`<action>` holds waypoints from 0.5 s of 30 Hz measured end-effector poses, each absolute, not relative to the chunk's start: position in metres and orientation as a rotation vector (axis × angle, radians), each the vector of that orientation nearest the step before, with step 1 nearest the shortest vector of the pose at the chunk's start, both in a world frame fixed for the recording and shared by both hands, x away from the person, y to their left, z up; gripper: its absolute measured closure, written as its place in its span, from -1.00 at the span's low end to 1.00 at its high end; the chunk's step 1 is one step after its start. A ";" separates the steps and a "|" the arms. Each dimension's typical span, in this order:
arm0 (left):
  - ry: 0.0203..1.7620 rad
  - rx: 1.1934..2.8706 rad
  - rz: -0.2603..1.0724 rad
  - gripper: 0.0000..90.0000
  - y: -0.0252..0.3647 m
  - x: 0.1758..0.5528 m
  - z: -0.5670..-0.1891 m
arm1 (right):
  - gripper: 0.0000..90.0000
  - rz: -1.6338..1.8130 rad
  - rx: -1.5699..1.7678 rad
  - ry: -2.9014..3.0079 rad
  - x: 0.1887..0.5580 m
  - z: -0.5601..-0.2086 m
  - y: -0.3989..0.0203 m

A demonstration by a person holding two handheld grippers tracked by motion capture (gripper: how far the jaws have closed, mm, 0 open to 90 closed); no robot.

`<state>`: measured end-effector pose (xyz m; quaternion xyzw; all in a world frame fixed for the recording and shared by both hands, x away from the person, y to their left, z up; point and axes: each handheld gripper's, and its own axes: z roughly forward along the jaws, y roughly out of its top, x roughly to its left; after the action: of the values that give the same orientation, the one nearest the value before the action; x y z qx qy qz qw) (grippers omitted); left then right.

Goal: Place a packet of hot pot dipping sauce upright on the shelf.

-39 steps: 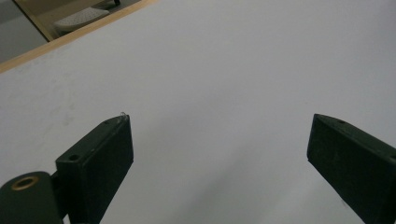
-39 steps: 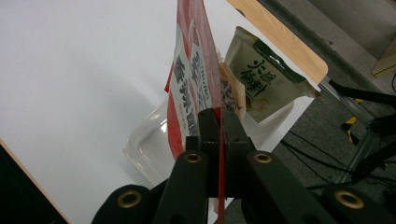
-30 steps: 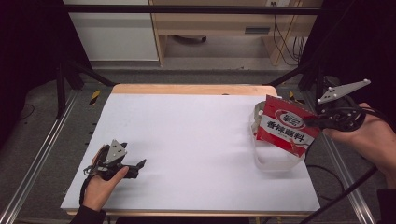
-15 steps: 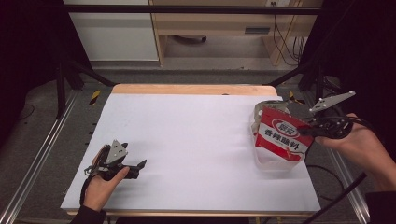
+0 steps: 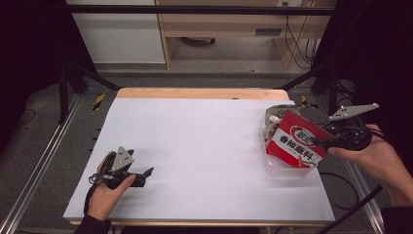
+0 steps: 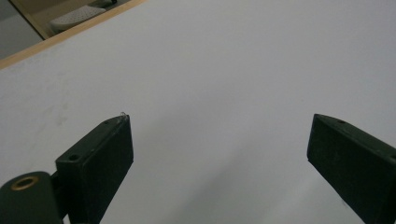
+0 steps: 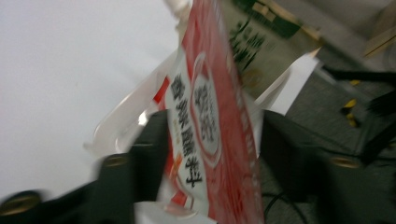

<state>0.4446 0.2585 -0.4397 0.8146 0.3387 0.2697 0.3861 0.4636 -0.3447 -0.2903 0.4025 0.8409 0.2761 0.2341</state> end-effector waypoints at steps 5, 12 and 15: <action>0.860 2.079 0.689 -0.85 0.258 0.445 -0.440 | -0.58 0.822 1.003 2.210 0.450 -0.266 -0.316; 0.862 2.074 0.691 -0.85 0.259 0.445 -0.440 | -0.74 0.963 0.879 2.189 0.432 -0.279 -0.246; 0.861 2.077 0.691 -0.85 0.259 0.446 -0.440 | -0.80 1.010 0.846 2.223 0.427 -0.306 -0.216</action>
<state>0.4458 0.2595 -0.4402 0.8151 0.3379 0.2711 0.3847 0.4267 -0.2161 -0.3062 0.3148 0.8271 0.3757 0.2750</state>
